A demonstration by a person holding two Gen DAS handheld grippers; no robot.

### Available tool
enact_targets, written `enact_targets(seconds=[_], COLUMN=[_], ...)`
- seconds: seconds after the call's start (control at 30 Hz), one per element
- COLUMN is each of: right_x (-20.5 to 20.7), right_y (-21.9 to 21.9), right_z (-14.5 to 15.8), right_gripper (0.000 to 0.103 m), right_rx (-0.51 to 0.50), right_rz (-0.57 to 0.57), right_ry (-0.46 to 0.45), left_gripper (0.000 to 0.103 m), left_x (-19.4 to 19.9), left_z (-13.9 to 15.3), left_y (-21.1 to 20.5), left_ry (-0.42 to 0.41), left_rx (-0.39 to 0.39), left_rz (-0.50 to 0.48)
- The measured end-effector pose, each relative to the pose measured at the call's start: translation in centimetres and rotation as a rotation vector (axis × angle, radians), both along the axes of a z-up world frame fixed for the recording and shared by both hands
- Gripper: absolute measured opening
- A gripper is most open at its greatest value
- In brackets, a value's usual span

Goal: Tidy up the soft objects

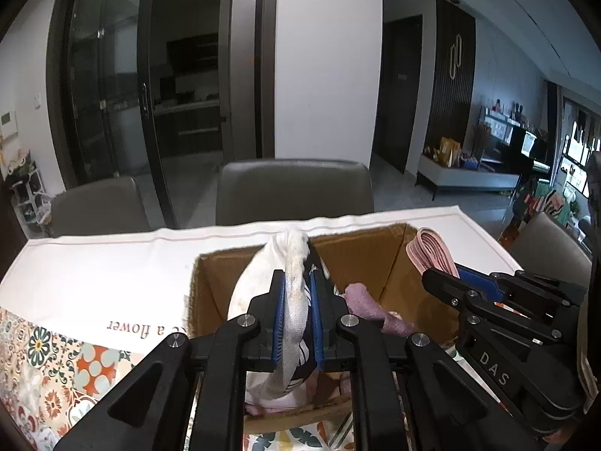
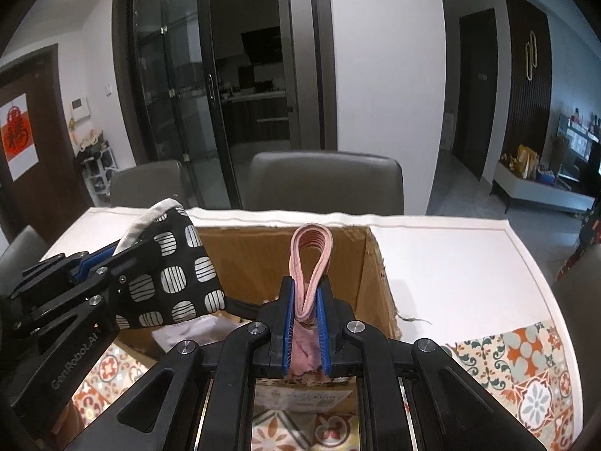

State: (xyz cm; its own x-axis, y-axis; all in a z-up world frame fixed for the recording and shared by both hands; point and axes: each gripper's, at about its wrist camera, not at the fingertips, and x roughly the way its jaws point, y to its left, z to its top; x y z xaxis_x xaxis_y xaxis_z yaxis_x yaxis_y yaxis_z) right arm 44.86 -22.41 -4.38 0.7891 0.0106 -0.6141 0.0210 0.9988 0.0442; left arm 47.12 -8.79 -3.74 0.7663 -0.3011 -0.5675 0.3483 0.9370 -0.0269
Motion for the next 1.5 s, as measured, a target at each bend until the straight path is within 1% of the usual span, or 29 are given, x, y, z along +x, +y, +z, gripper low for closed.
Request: enact_targets(seconds=[0.03, 0.1, 0.17, 0.23, 0.27, 0.3, 0.33, 0.4, 0.47, 0.53, 0.67, 0.73, 0.77, 0.9, 0.97, 1.07, 1.13, 1.3, 1.37, 1.43, 1.5], right_x=[0.3, 0.7, 1.1, 1.4, 1.5, 1.4, 1.4, 1.2, 0.8, 0.1, -1.5, -2.6, -3.2, -5.8, -7.2, -9.0, -10.2, -13.5, -14.8, -16.1, -17.4], right_y=[0.0, -0.2, -0.4, -0.5, -0.6, -0.7, -0.7, -0.7, -0.8, -0.7, -0.7, -0.6, -0.5, 0.3, 0.6, 1.1, 1.4, 2.4, 2.8, 3.2, 3.6], right_z=[-0.2, -0.7, -1.2, -1.4, -1.4, -1.4, -1.4, -1.2, -1.0, -0.5, 0.5, 1.1, 1.5, 2.6, 3.2, 4.0, 4.4, 5.6, 6.0, 6.4, 6.8], right_gripper=[0.013, 0.014, 0.017, 0.036, 0.039, 0.040, 0.040, 0.041, 0.042, 0.047, 0.049, 0.054, 0.055, 0.057, 0.058, 0.061, 0.064, 0.067, 0.068, 0.072, 0.074], right_rx=[0.001, 0.006, 0.007, 0.012, 0.010, 0.003, -0.001, 0.001, -0.002, -0.002, 0.007, 0.019, 0.020, 0.016, 0.025, 0.033, 0.031, 0.017, 0.011, -0.003, -0.014], right_rz=[-0.001, 0.002, 0.002, 0.001, 0.001, -0.004, -0.006, -0.009, -0.018, -0.028, -0.045, -0.052, -0.056, -0.062, -0.068, -0.081, -0.095, -0.131, -0.143, -0.158, -0.175], right_ry=[0.007, 0.022, 0.040, 0.053, 0.051, 0.047, 0.044, 0.043, 0.039, 0.034, 0.018, 0.010, 0.003, -0.023, -0.032, -0.045, -0.056, -0.086, -0.099, -0.114, -0.127], left_gripper=[0.014, 0.019, 0.032, 0.035, 0.038, 0.040, 0.045, 0.048, 0.055, 0.057, 0.063, 0.065, 0.066, 0.069, 0.071, 0.072, 0.072, 0.077, 0.081, 0.083, 0.084], left_x=[0.3, 0.6, 0.9, 0.7, 0.6, 0.4, 0.2, -0.4, -1.1, -1.9, -3.8, -5.1, -5.6, -8.0, -9.2, -10.8, -12.0, -15.0, -16.1, -17.1, -18.0], left_z=[-0.3, -0.5, -0.5, -0.3, -0.2, -0.1, 0.0, 0.3, 0.7, 1.1, 2.1, 2.7, 3.0, 3.7, 4.0, 4.8, 5.3, 6.2, 6.5, 6.7, 6.9], left_y=[-0.2, -0.3, -0.6, -0.4, -0.3, -0.3, -0.1, 0.4, 0.8, 1.2, 2.1, 2.7, 3.2, 4.2, 4.7, 5.6, 6.3, 7.5, 7.9, 8.2, 8.6], left_ry=[0.011, 0.023, 0.025, 0.014, 0.008, 0.001, -0.006, -0.020, -0.029, -0.039, -0.063, -0.074, -0.078, -0.093, -0.093, -0.097, -0.115, -0.151, -0.163, -0.174, -0.179], left_rx=[0.006, 0.014, 0.021, 0.029, 0.037, 0.044, 0.052, 0.066, 0.082, 0.090, 0.101, 0.100, 0.102, 0.094, 0.084, 0.082, 0.090, 0.093, 0.097, 0.099, 0.098], left_rz=[-0.003, -0.012, -0.013, -0.010, -0.008, -0.003, 0.006, 0.029, 0.056, 0.073, 0.110, 0.125, 0.131, 0.158, 0.164, 0.171, 0.185, 0.178, 0.178, 0.178, 0.171])
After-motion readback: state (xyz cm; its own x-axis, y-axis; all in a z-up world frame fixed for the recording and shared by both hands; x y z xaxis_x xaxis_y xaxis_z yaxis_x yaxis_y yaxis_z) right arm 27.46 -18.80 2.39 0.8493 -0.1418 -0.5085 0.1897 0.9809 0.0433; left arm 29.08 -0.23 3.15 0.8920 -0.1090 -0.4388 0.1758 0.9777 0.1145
